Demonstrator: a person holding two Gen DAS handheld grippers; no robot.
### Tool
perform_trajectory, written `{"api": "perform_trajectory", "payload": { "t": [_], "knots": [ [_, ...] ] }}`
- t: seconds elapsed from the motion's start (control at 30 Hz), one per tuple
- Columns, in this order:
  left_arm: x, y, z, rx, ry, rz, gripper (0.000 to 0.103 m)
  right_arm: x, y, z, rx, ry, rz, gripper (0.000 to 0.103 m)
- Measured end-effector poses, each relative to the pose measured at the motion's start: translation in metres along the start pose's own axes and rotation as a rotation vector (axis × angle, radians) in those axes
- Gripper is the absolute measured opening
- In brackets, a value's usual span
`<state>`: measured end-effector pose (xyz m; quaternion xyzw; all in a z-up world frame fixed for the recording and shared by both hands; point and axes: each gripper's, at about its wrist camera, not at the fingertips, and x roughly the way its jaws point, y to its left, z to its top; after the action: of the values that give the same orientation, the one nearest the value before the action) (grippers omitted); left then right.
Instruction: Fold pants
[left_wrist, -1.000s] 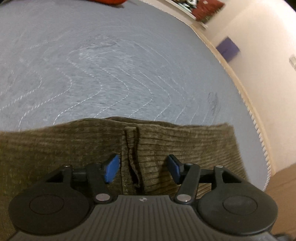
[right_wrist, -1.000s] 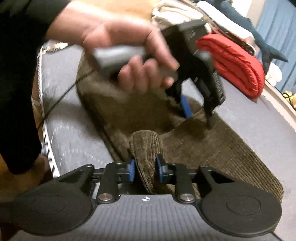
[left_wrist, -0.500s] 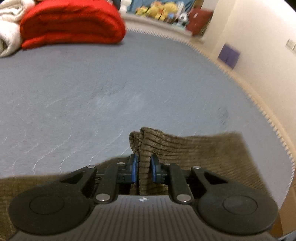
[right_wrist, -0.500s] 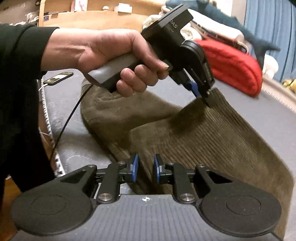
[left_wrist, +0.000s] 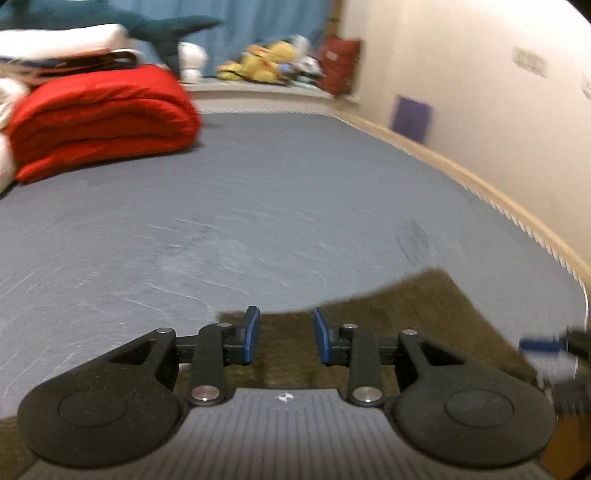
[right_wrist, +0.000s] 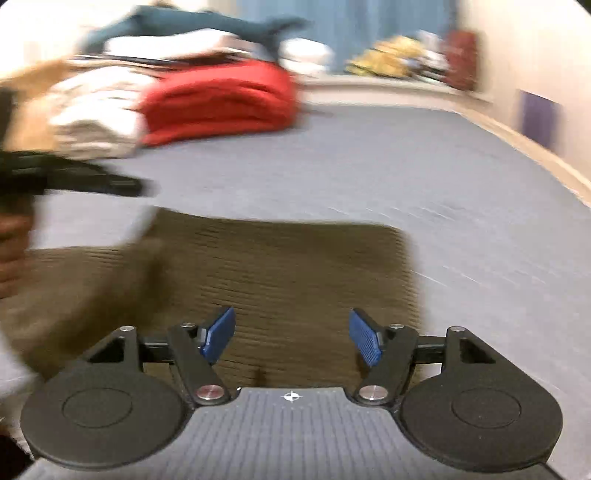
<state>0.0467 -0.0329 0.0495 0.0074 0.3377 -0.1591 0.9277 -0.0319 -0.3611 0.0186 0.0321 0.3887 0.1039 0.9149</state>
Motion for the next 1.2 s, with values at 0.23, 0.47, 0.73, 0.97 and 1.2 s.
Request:
{"api": "perform_trajectory", "payload": {
  "t": [0.23,0.47,0.73,0.97,1.2],
  "knots": [
    [0.043,-0.021,-0.022,0.149,0.220,0.119,0.034,0.030,-0.056,-0.023,0.277,0.202,-0.086,0.087],
    [0.021,-0.037,-0.015,0.135,0.141,0.033,0.041,0.024,-0.067,-0.017,0.355,0.215,-0.012,0.087],
    [0.055,-0.057,-0.038,0.250,0.303,0.016,0.060,0.031,-0.048,-0.020,0.283,0.263,0.107,0.086],
    [0.038,-0.054,-0.018,0.142,0.214,-0.005,0.061,0.017,-0.053,-0.017,0.332,0.230,0.090,0.046],
    [0.005,-0.038,0.010,-0.098,0.120,-0.166,0.078,-0.042,0.020,0.005,-0.069,-0.042,0.082,0.030]
  ]
}}
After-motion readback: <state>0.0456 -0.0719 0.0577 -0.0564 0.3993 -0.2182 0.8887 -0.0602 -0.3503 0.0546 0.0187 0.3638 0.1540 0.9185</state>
